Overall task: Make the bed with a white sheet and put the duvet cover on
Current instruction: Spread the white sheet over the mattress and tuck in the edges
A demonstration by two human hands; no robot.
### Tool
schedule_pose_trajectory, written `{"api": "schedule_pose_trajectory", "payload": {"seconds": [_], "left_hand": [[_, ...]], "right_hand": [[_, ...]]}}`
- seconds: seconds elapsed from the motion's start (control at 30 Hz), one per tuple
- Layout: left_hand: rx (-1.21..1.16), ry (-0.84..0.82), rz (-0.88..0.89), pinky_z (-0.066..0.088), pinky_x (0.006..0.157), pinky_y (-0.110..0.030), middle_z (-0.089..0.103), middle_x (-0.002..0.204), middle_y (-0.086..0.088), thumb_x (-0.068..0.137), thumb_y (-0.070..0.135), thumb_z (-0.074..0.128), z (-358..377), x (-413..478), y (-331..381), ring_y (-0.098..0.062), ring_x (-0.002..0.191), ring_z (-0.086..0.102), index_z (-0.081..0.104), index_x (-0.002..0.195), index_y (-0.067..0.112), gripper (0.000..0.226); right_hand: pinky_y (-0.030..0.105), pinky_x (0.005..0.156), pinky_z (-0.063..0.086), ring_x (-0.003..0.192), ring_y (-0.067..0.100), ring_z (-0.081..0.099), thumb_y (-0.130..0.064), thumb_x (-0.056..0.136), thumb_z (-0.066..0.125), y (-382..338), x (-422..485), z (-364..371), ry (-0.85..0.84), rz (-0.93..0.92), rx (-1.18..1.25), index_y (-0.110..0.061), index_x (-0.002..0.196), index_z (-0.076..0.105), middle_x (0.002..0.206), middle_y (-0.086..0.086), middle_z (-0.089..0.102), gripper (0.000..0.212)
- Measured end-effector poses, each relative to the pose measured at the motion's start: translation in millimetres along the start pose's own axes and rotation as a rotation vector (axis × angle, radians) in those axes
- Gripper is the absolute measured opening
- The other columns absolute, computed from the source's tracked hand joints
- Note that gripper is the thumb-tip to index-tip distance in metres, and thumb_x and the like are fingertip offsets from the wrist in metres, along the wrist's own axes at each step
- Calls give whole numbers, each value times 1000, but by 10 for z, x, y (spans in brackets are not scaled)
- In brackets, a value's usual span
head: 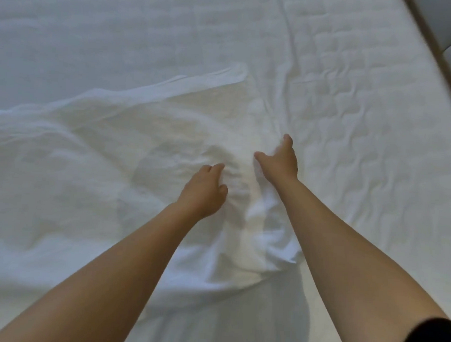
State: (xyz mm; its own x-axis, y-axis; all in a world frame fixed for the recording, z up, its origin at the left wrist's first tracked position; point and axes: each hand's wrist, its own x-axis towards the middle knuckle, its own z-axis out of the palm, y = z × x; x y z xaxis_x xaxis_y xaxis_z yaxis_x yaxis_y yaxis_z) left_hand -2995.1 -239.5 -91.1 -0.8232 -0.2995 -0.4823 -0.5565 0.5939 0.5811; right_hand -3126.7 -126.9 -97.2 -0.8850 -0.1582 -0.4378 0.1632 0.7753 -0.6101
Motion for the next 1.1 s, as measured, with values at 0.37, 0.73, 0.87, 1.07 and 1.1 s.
{"api": "schedule_pose_trajectory", "payload": {"seconds": [0.37,0.73,0.87,1.07,1.1], "left_hand": [[-519,336,-366,42,84,-32,45,138,-10,83,36,65,-596,391,40,-31,119,50,15,146,12,85],[-249,248,-68,47,87,-32,52,131,6,79,13,50,-46,-907,-602,-18,113,54,26,144,36,73],[-733,150,-262,49,66,-24,66,88,16,63,27,53,-218,-1431,-834,-13,89,63,61,100,36,40],[-1283,522,-722,57,73,-44,64,107,-13,70,66,65,-968,-1481,-1538,-31,90,68,49,123,16,75],[-1208,501,-786,56,79,-46,62,112,-15,69,62,69,-1006,-1448,-1573,-34,96,65,43,129,11,83]], "right_hand": [[29,86,45,96,11,60,-13,86,44,-242,-952,66,-739,-582,-337,-37,134,49,130,-4,59,54],[34,105,32,138,21,29,-49,71,75,-680,-952,557,-529,-94,191,-29,150,3,151,5,25,108],[29,70,36,84,20,51,-9,85,49,-786,-1449,897,-712,-440,-133,-14,91,52,91,1,55,7],[27,52,24,53,7,34,-4,83,45,-596,-2103,944,-946,-673,-305,-25,56,34,54,-8,40,36],[24,51,25,52,5,37,-5,81,46,-570,-2164,953,-997,-672,-354,-27,55,36,53,-10,43,36]]}}
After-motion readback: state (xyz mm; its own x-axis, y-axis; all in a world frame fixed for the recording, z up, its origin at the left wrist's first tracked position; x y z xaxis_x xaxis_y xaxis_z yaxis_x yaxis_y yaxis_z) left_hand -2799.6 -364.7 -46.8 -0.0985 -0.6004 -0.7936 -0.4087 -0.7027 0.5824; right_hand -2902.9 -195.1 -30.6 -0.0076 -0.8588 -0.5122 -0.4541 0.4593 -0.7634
